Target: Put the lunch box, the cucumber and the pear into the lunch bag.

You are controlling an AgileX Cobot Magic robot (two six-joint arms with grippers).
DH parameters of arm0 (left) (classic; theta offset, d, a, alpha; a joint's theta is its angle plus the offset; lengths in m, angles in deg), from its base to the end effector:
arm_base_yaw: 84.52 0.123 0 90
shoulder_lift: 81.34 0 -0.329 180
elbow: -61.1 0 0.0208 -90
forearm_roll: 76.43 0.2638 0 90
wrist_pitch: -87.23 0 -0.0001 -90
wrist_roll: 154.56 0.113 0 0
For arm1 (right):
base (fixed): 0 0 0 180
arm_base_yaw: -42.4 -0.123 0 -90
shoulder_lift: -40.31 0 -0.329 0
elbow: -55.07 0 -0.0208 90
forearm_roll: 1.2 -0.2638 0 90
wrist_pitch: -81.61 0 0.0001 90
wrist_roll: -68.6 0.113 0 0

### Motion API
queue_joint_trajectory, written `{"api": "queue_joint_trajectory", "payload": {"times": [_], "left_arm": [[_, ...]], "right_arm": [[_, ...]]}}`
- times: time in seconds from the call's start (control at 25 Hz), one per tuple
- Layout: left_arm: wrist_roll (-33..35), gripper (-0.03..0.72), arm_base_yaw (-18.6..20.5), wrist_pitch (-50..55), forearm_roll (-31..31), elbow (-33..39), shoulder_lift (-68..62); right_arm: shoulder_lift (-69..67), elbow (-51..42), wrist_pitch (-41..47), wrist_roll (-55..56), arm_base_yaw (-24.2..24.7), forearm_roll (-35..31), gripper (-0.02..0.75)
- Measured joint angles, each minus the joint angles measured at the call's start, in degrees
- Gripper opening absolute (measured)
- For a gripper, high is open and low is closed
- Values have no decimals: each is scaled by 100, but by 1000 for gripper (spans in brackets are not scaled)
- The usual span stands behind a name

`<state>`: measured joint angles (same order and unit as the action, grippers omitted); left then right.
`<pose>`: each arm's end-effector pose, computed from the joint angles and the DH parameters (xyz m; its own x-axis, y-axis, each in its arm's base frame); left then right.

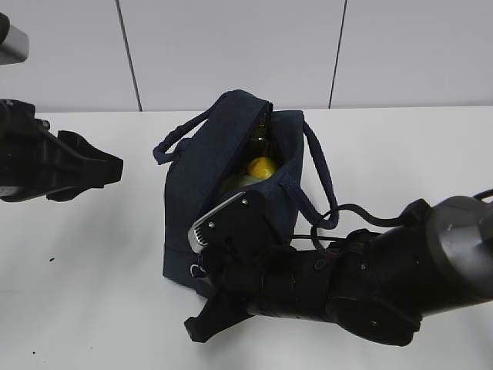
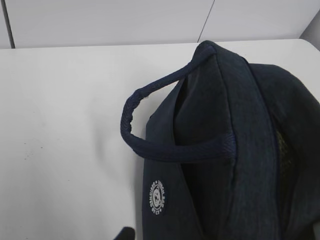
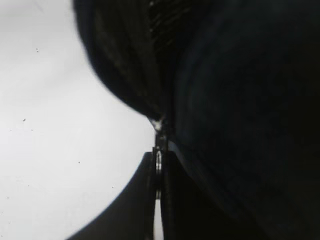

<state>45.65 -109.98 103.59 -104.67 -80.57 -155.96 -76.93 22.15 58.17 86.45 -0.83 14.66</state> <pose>0.2216 -0.1222 0.2883 -0.6089 0.1551 -0.7779 0.4502 0.8750 -0.1779 0.2750 0.2753 0.1285 -0.4851 -0.3789 -0.7881 -0.7174 0.6878 0.1109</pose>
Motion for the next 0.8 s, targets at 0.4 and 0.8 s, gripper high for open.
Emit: {"api": "queue_joint_trajectory", "payload": {"times": [0.4, 0.8], "left_arm": [[0, 256, 0, 29, 40, 0, 0], [0, 256, 0, 315, 530, 0, 0]], "right_arm": [[735, 13, 890, -11, 0, 279, 6], [2195, 176, 1794, 0, 0, 643, 6]]}}
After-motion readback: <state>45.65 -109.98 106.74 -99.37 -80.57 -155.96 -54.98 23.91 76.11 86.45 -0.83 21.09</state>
